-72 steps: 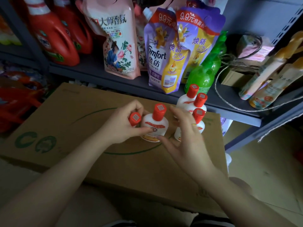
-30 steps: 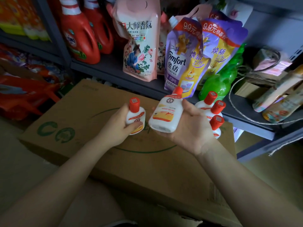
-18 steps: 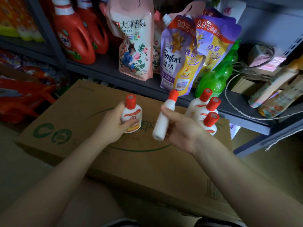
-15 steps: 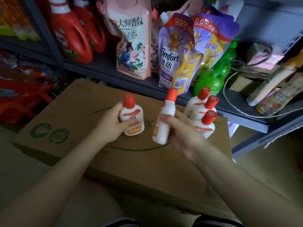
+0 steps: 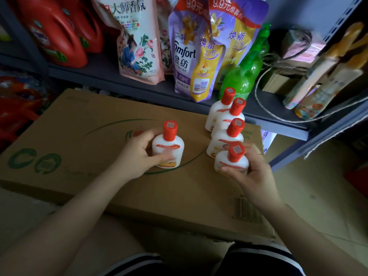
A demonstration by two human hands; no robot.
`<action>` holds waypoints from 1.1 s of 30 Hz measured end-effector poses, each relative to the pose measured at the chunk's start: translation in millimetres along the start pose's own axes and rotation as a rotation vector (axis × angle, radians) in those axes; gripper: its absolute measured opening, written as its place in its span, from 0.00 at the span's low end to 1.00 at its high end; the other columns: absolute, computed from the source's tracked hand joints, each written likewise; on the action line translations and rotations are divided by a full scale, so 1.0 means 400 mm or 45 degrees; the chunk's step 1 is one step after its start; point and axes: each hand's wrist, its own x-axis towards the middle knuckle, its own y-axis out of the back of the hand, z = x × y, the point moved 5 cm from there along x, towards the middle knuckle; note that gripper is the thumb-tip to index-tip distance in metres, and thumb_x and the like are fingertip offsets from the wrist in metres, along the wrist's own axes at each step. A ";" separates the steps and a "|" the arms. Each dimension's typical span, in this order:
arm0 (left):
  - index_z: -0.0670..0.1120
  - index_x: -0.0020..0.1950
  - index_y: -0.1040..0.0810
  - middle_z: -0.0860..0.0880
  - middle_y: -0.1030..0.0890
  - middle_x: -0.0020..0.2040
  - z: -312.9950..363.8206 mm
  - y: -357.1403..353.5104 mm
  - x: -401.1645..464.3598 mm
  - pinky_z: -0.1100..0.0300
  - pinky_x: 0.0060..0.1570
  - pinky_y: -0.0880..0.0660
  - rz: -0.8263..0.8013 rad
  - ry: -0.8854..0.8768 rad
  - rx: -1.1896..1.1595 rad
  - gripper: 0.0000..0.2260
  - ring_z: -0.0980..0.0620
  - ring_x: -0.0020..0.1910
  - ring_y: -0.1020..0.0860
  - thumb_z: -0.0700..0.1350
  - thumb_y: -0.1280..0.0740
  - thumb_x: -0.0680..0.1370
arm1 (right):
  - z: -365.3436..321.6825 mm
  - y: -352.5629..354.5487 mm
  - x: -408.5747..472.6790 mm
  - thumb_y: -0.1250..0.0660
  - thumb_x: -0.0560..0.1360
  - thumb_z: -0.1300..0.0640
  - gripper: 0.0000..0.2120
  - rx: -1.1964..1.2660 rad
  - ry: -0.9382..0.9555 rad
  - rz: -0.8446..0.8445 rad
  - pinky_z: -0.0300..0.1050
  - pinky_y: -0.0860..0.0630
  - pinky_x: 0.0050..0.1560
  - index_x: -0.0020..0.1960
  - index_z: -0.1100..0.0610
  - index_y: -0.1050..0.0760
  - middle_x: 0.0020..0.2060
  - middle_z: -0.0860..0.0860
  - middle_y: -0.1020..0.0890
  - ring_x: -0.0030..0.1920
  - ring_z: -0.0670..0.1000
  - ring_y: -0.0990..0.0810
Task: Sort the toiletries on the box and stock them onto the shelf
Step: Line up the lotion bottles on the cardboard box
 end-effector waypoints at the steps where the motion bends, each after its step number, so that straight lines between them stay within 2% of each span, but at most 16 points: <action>1: 0.62 0.51 0.30 0.61 0.22 0.49 -0.003 -0.005 0.001 0.66 0.49 0.26 -0.036 0.005 0.044 0.21 0.62 0.50 0.23 0.42 0.26 0.68 | 0.004 -0.003 0.000 0.31 0.66 0.43 0.18 -0.037 0.020 0.007 0.48 0.26 0.56 0.53 0.31 0.30 0.51 0.39 0.25 0.55 0.49 0.25; 3: 0.63 0.51 0.31 0.63 0.23 0.49 -0.009 -0.013 -0.003 0.68 0.49 0.29 -0.121 0.006 0.134 0.21 0.65 0.50 0.24 0.44 0.26 0.68 | 0.008 -0.004 0.001 0.33 0.66 0.42 0.18 -0.156 0.057 0.080 0.51 0.27 0.55 0.53 0.33 0.34 0.50 0.37 0.28 0.54 0.49 0.28; 6: 0.62 0.51 0.29 0.63 0.22 0.50 -0.011 -0.018 -0.007 0.66 0.52 0.28 -0.154 0.005 0.158 0.19 0.65 0.51 0.23 0.45 0.26 0.69 | -0.001 0.020 -0.004 0.31 0.64 0.43 0.27 -0.201 0.102 0.306 0.55 0.28 0.57 0.60 0.44 0.37 0.54 0.37 0.34 0.56 0.47 0.31; 9: 0.58 0.51 0.26 0.60 0.19 0.48 0.022 0.000 -0.003 0.62 0.52 0.25 -0.042 0.027 -0.081 0.16 0.62 0.50 0.20 0.45 0.27 0.68 | -0.066 0.064 0.006 0.30 0.66 0.46 0.33 -0.284 0.279 0.504 0.51 0.32 0.61 0.65 0.54 0.40 0.58 0.40 0.36 0.60 0.46 0.34; 11: 0.54 0.52 0.26 0.59 0.17 0.46 0.072 0.012 0.007 0.61 0.49 0.23 0.016 -0.005 -0.308 0.16 0.59 0.49 0.19 0.47 0.29 0.66 | -0.137 0.088 0.026 0.30 0.69 0.50 0.29 -0.340 0.424 0.539 0.51 0.32 0.61 0.65 0.56 0.37 0.59 0.42 0.35 0.62 0.41 0.35; 14: 0.52 0.53 0.27 0.60 0.17 0.45 0.183 0.019 0.025 0.64 0.39 0.22 0.015 -0.193 -0.448 0.17 0.58 0.45 0.18 0.46 0.26 0.67 | -0.253 0.086 0.082 0.34 0.72 0.53 0.12 -0.216 0.568 0.305 0.43 0.27 0.52 0.55 0.49 0.28 0.52 0.40 0.27 0.54 0.38 0.27; 16: 0.54 0.53 0.26 0.58 0.16 0.46 0.251 0.022 0.036 0.59 0.36 0.21 0.028 -0.324 -0.409 0.19 0.56 0.44 0.18 0.46 0.24 0.67 | -0.296 0.057 0.135 0.33 0.71 0.49 0.13 0.025 0.403 0.008 0.41 0.24 0.45 0.54 0.47 0.28 0.48 0.42 0.21 0.48 0.42 0.22; 18: 0.56 0.53 0.24 0.54 0.16 0.48 0.300 0.024 0.043 0.53 0.43 0.20 0.064 -0.433 -0.281 0.18 0.53 0.47 0.18 0.52 0.26 0.64 | -0.313 0.027 0.174 0.28 0.70 0.51 0.16 0.129 0.247 -0.199 0.39 0.23 0.43 0.56 0.52 0.26 0.47 0.45 0.18 0.46 0.44 0.19; 20: 0.56 0.54 0.24 0.51 0.17 0.50 0.332 0.029 0.047 0.48 0.48 0.21 0.096 -0.500 -0.103 0.20 0.52 0.49 0.19 0.56 0.28 0.63 | -0.311 0.021 0.204 0.26 0.68 0.58 0.16 0.343 0.160 -0.243 0.42 0.21 0.46 0.53 0.56 0.25 0.46 0.50 0.16 0.45 0.46 0.18; 22: 0.53 0.59 0.26 0.50 0.20 0.55 0.354 0.038 0.044 0.53 0.51 0.21 0.116 -0.586 0.042 0.24 0.54 0.53 0.20 0.57 0.29 0.64 | -0.306 0.037 0.223 0.25 0.64 0.61 0.16 0.589 0.143 -0.213 0.42 0.21 0.45 0.50 0.56 0.25 0.42 0.49 0.16 0.44 0.47 0.17; 23: 0.52 0.61 0.28 0.50 0.23 0.58 0.362 0.045 0.040 0.58 0.54 0.23 0.137 -0.662 0.140 0.25 0.56 0.55 0.22 0.56 0.31 0.66 | -0.304 0.051 0.225 0.25 0.64 0.61 0.16 0.565 0.204 -0.170 0.40 0.22 0.45 0.50 0.55 0.25 0.41 0.47 0.16 0.44 0.46 0.18; 25: 0.49 0.62 0.27 0.52 0.26 0.59 0.369 0.068 0.036 0.65 0.58 0.27 0.217 -0.791 0.396 0.23 0.59 0.58 0.26 0.54 0.32 0.70 | -0.301 0.080 0.221 0.26 0.66 0.59 0.15 0.231 0.435 -0.027 0.40 0.24 0.47 0.50 0.53 0.25 0.44 0.44 0.17 0.47 0.45 0.19; 28: 0.50 0.55 0.23 0.54 0.21 0.51 0.355 0.100 0.039 0.67 0.50 0.26 0.261 -0.693 0.402 0.13 0.61 0.49 0.23 0.46 0.29 0.72 | -0.296 0.097 0.206 0.27 0.67 0.67 0.19 -0.154 0.836 0.098 0.41 0.26 0.56 0.54 0.53 0.28 0.53 0.45 0.21 0.56 0.44 0.22; 30: 0.52 0.50 0.23 0.54 0.19 0.45 0.345 0.101 0.040 0.68 0.45 0.25 0.239 -0.630 0.353 0.10 0.59 0.44 0.21 0.41 0.28 0.72 | -0.291 0.093 0.204 0.27 0.64 0.74 0.25 -0.329 1.004 0.151 0.48 0.27 0.61 0.56 0.56 0.29 0.55 0.50 0.23 0.60 0.50 0.24; 31: 0.52 0.50 0.22 0.54 0.19 0.44 0.341 0.099 0.039 0.69 0.43 0.25 0.231 -0.623 0.356 0.09 0.58 0.44 0.21 0.41 0.29 0.73 | -0.289 0.093 0.206 0.27 0.64 0.75 0.26 -0.369 1.017 0.163 0.51 0.27 0.61 0.56 0.56 0.29 0.55 0.50 0.23 0.59 0.51 0.24; 33: 0.49 0.50 0.21 0.56 0.19 0.44 0.333 0.093 0.040 0.72 0.42 0.26 0.228 -0.603 0.363 0.07 0.58 0.44 0.21 0.41 0.30 0.73 | -0.288 0.100 0.213 0.26 0.65 0.67 0.23 -0.323 0.831 0.168 0.45 0.25 0.56 0.54 0.51 0.29 0.51 0.43 0.21 0.54 0.45 0.23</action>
